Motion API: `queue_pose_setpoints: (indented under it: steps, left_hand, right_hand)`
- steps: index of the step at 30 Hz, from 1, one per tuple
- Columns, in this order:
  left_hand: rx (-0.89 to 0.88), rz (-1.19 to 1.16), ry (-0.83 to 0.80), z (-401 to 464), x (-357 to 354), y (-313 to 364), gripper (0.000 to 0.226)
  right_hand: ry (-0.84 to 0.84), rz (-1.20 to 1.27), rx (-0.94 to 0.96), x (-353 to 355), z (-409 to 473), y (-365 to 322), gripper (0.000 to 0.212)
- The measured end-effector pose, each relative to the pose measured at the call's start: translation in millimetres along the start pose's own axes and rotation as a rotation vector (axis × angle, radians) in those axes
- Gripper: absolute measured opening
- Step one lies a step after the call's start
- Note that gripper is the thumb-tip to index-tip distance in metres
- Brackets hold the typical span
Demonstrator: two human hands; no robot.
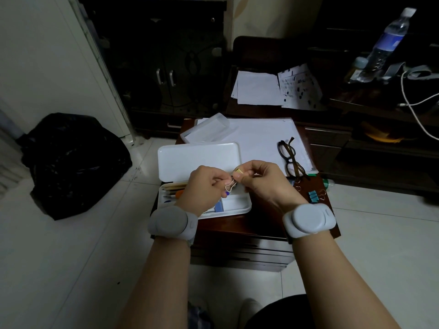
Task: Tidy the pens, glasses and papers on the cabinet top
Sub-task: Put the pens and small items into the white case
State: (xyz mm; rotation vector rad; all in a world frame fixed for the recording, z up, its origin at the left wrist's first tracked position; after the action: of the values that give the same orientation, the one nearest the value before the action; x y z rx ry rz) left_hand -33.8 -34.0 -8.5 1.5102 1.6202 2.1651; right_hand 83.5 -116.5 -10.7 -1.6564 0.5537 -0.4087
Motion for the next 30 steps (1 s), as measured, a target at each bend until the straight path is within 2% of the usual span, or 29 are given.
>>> queue_pose_setpoints:
  steps: [5, 8, 16, 22, 25, 27, 30]
  left_hand:
    - [0.034, -0.023, -0.029, 0.3, 2.1, -4.1, 0.023]
    - [0.039, -0.053, -0.042, -0.7, 2.9, -5.9, 0.014]
    - [0.045, 0.170, 0.025, 0.8, 5.8, -13.6, 0.016]
    - [0.109, 0.184, 0.232, 2.4, 19.3, -23.9, 0.019]
    - [0.172, 0.180, 0.343, 3.3, 23.5, -31.6, 0.014]
    - [0.188, 0.181, 0.385, 3.1, 25.6, -33.9, 0.013]
    - [0.175, 0.170, 0.410, 2.2, 27.6, -33.2, 0.014]
  right_hand:
    - [-0.016, -0.092, 0.023, -0.9, -1.4, -2.8, 0.006]
    - [-0.017, -0.094, -0.005, -1.4, -0.4, 0.0, 0.004]
    - [-0.055, 0.028, -0.098, -9.9, 2.2, 7.8, 0.007]
    - [-0.115, -0.167, -0.071, -16.9, 1.0, 9.6, 0.004]
    - [-0.185, -0.246, -0.037, -29.3, -1.8, 11.1, 0.014]
    - [-0.218, -0.338, -0.001, -38.7, -2.9, 14.0, 0.016]
    - [-0.250, -0.479, 0.081, -51.0, -7.1, 15.6, 0.008]
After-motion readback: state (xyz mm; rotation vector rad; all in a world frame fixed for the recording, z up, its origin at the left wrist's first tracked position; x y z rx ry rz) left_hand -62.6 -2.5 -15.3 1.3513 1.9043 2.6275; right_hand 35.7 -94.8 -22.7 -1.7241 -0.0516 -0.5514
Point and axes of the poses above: each hand's wrist, its own z-axis towards the middle knuckle, its own x-axis out of the back of the hand, y = z × x, the point moved 3 cm from there along z, towards the middle knuckle, and after that the axes turned 11 degrees about z, right-handed, at the moved point
